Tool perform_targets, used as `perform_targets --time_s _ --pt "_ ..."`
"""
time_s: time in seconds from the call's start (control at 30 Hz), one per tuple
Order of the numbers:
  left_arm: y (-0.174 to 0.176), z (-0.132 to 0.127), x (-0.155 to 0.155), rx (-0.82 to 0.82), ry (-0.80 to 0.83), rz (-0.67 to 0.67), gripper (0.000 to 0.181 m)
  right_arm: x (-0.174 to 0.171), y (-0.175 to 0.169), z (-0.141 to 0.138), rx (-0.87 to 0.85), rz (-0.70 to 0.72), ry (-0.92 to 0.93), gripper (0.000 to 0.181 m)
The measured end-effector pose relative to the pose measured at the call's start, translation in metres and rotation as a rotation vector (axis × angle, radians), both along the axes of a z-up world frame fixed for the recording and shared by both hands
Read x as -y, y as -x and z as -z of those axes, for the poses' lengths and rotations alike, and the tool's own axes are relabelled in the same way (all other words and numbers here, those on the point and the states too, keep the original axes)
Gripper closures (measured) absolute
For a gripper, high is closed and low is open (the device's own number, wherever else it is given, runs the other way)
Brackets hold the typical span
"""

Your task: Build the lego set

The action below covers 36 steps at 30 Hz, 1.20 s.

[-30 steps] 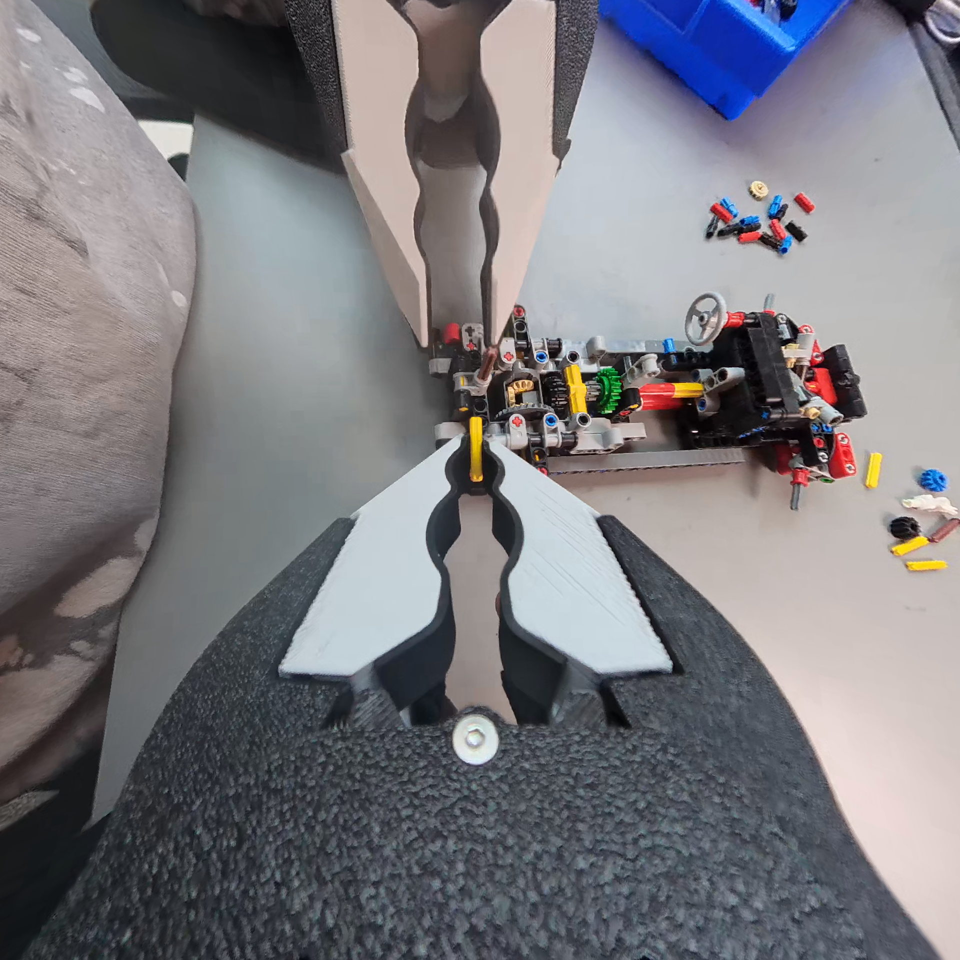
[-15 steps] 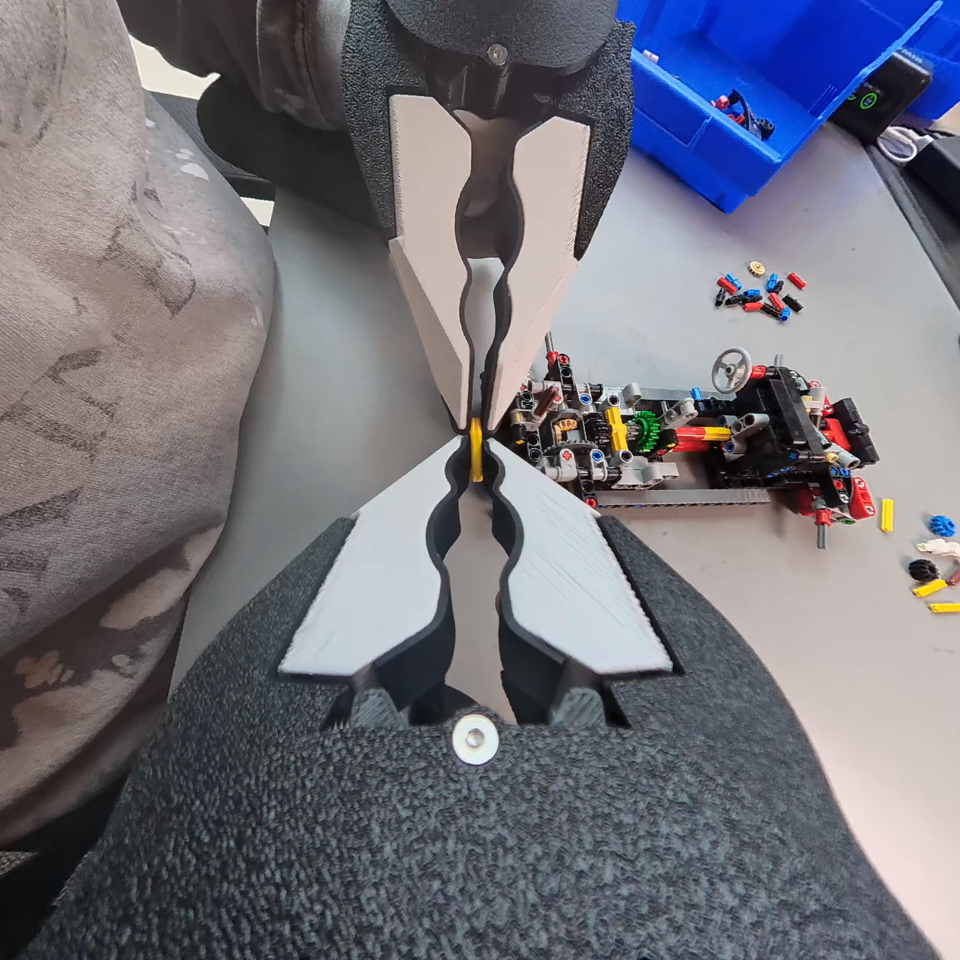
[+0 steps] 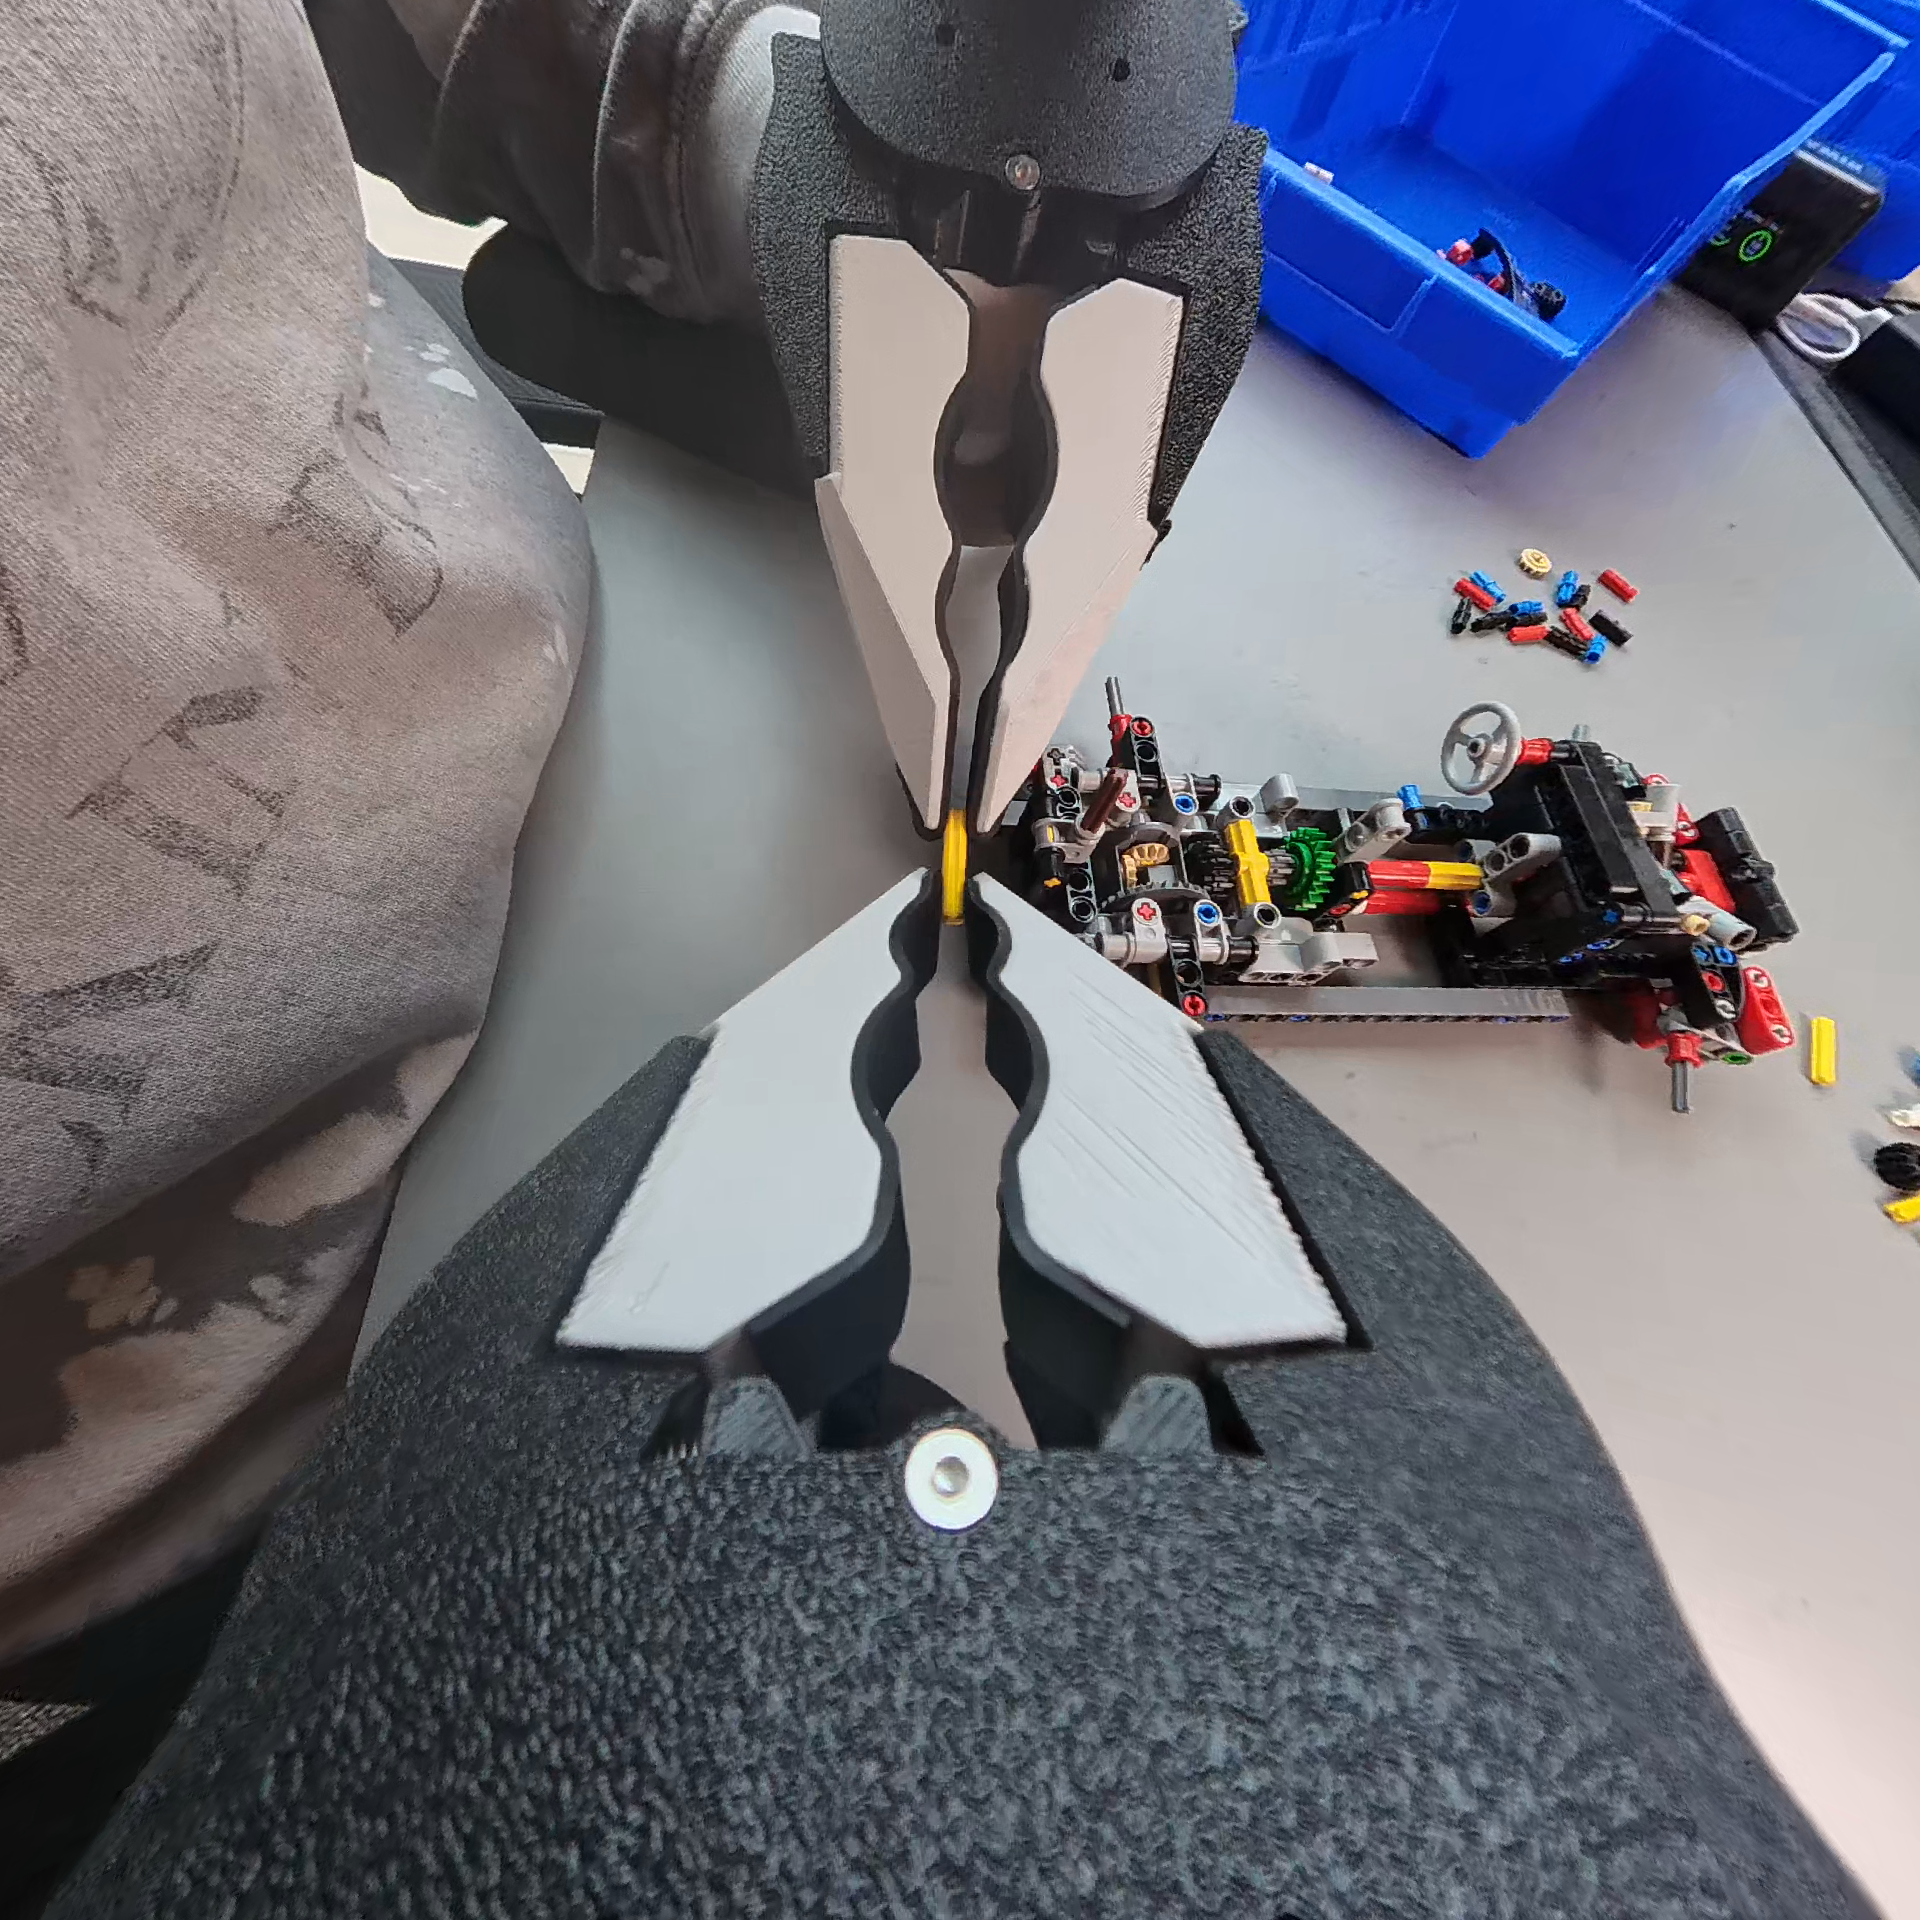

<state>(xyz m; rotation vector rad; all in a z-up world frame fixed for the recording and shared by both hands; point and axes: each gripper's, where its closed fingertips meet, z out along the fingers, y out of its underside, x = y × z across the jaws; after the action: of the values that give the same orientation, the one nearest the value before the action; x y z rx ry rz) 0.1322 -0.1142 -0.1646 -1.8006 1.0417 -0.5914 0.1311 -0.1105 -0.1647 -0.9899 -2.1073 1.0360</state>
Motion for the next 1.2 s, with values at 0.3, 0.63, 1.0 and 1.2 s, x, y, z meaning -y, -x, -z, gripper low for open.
perform_targets --time_s 0.3,0.63,1.0,1.2 --pt "0.002 0.003 -0.001 -0.003 0.017 -0.008 0.179 -0.001 0.002 0.002 0.009 -0.015 0.037 0.180" --pt "0.043 0.019 -0.010 -0.068 0.119 -0.162 0.159 -0.024 0.014 0.026 0.098 0.018 -0.070 0.181" --pt "0.034 0.037 -0.015 -0.178 0.102 -0.136 0.167 -0.022 0.016 0.028 0.096 -0.009 -0.048 0.181" --pt "0.034 0.037 -0.014 -0.156 0.087 -0.134 0.168 -0.021 0.017 0.028 0.090 -0.015 -0.036 0.181"
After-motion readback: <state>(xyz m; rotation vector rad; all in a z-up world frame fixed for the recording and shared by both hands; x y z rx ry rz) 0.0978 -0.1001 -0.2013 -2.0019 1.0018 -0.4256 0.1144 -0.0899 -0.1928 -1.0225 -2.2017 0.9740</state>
